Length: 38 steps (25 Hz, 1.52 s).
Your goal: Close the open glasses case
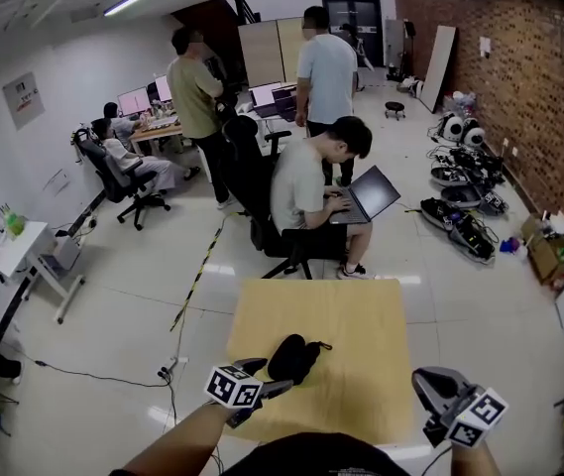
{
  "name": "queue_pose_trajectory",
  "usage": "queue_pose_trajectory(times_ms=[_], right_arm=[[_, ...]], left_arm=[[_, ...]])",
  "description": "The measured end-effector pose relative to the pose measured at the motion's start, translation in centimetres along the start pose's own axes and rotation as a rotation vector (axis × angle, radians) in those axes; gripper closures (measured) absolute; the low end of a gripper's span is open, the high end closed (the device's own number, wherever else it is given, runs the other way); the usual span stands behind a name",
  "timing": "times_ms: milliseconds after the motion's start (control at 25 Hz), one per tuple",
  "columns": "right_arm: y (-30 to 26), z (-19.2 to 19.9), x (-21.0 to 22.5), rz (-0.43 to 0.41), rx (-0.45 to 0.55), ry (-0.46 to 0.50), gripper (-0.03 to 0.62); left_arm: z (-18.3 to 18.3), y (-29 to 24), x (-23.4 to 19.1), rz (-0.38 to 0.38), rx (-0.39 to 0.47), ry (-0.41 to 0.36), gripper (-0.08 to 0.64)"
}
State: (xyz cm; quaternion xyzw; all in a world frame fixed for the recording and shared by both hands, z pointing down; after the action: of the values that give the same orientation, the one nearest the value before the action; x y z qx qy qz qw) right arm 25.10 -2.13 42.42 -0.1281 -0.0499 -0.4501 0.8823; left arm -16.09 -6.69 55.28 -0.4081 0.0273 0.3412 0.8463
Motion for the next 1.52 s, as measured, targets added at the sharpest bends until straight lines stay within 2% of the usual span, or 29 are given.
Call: queue_pose_trajectory(times_ms=[120,160,240,440,680,1000,1320,1400,1520], right_arm=[[-1.9,0.1,-1.2,0.046,-0.018,0.005,0.604],[-2.4,0.1,-1.3,0.061,-0.023,0.003,0.604],[-3.0,0.1,-1.2,0.086,-0.031,-0.006,0.604],[-3.5,0.7,-0.6,0.133,-0.074,-0.042,0.604],[-1.9,1.9,1.6,0.182,-0.115,-0.099,0.604],[-0.7,2.7,4.3,0.200,-0.111,-0.142,0.604],[-1.3,2.2,5.2,0.180,-0.101,-0.142,0.604],[-1.5,2.0,5.2,0.177,-0.095,-0.138,0.604],[-1.7,1.9,5.5,0.175,-0.090,-0.135,0.604]], left_arm=[[0.4,-2.8,-4.0,0.014,-0.075,0.063,0.021],[0.6,-3.8,-5.0,0.008,-0.101,0.079,-0.010],[0.6,-5.6,-6.7,-0.011,-0.150,0.103,-0.028],[0.0,-10.4,-8.9,-0.061,-0.280,0.122,-0.028],[-0.6,-15.5,-9.6,-0.130,-0.449,0.151,-0.029],[-1.5,-18.4,-9.4,-0.176,-0.591,0.140,-0.032],[-1.9,-17.8,-9.3,-0.172,-0.628,0.122,-0.029],[-2.3,-17.2,-9.2,-0.165,-0.625,0.105,0.015],[-3.1,-16.5,-8.8,-0.149,-0.623,0.052,0.129]])
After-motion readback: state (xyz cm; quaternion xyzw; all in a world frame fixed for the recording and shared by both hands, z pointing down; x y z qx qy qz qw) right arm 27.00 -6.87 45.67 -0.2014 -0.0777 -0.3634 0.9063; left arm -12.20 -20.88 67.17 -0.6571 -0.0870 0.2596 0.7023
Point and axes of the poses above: the fingertips, and each gripper's own axes: y backward along the fingers, x to its right, z out of its underside, the point moved 10 cm from there along y, backward along the fingers, and after that the axes turned 6 degrees about -x, right-handed, at the moved point
